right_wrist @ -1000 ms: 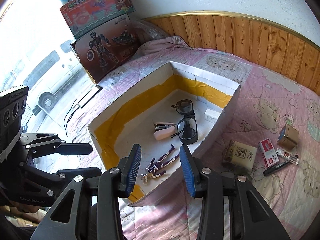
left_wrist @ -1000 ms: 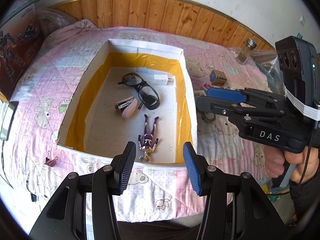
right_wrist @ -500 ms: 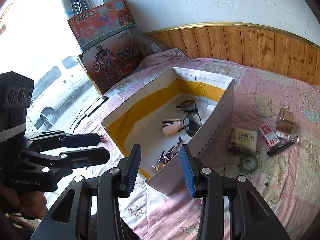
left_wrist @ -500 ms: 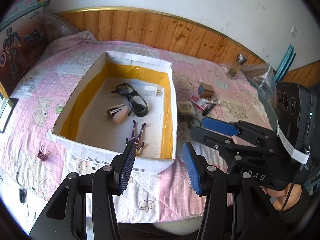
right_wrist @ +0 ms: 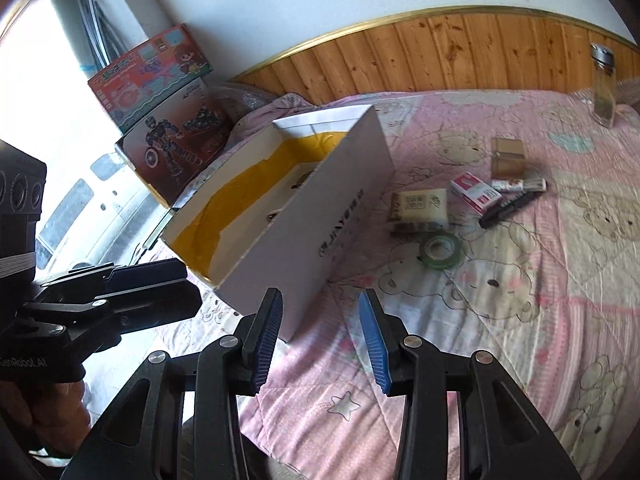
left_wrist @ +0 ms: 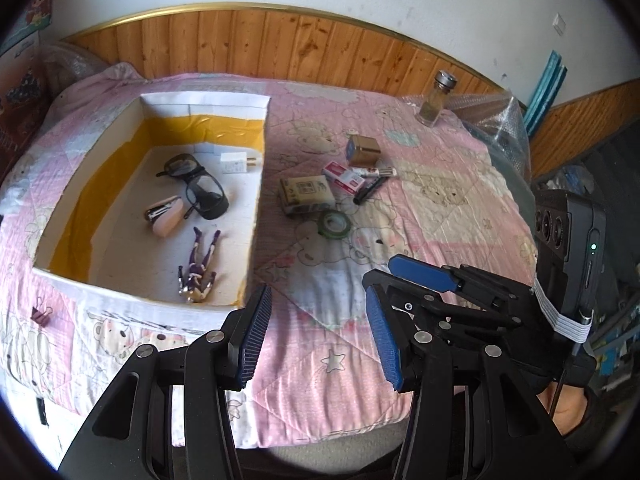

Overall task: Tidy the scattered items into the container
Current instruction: 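Withdraw both open tools from the box toward the remaining items on the bedspread, then grasp the tan tissue pack with the right tool while the left tool grasps the green tape roll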

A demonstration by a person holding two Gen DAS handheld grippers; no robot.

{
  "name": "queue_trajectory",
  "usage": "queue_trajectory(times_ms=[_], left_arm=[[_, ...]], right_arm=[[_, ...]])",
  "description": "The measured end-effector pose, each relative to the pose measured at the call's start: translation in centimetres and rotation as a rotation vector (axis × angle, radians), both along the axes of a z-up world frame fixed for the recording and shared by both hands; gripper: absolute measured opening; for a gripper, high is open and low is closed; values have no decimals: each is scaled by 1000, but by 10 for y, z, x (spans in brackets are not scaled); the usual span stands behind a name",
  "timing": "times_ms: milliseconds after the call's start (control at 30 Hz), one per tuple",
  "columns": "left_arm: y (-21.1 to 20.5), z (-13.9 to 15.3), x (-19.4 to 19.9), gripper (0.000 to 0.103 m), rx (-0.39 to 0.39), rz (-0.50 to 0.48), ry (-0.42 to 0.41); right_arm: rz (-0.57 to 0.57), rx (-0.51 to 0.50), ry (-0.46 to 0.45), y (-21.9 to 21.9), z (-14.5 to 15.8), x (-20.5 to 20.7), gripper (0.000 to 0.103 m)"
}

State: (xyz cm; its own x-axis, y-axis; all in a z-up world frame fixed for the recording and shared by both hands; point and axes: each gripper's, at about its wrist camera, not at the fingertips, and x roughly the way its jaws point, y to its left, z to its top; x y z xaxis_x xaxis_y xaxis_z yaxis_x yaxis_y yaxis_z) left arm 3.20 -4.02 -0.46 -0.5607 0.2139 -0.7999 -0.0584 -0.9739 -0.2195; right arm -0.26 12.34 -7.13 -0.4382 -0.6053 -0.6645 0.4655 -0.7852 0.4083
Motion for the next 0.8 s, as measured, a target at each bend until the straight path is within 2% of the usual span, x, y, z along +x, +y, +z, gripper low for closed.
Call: queue_trajectory(times_ms=[233, 367, 500, 533, 667, 733, 800], left_arm=[[34, -12, -37, 52, -16, -14, -26], [47, -30, -59, 52, -25, -7, -59], [56, -53, -75, 52, -8, 3, -104], [57, -58, -78, 52, -2, 4, -117], [61, -71, -89, 52, 32, 17, -137], [59, -76, -94, 52, 61, 28, -140], [57, -81, -100, 52, 81, 38, -148]], right_arm=[[-101, 4, -73, 35, -25, -30, 42], [-83, 32, -62, 40, -24, -61, 42], [38, 135, -2, 25, -20, -97, 43], [74, 174, 17, 19, -21, -105, 50], [274, 301, 103, -17, -29, -134, 62], [383, 368, 157, -38, -36, -144, 71], [468, 429, 210, -57, -45, -155, 75]])
